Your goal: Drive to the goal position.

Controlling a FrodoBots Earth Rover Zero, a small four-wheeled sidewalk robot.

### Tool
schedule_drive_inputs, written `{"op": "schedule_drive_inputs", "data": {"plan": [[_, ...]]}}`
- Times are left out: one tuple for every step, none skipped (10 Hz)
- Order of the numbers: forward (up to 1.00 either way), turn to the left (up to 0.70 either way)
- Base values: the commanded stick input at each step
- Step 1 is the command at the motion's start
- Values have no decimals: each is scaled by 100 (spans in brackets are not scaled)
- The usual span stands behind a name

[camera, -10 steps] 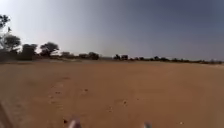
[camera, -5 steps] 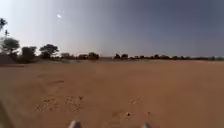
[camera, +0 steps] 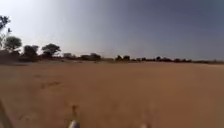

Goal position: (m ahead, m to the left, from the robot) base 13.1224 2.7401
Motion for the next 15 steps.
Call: {"op": "schedule_drive_inputs", "data": {"plan": [[70,0],[70,0],[70,0],[70,0],[70,0],[70,0],[70,0],[70,0],[70,0],[70,0],[70,0],[70,0],[70,0],[70,0],[70,0]]}}
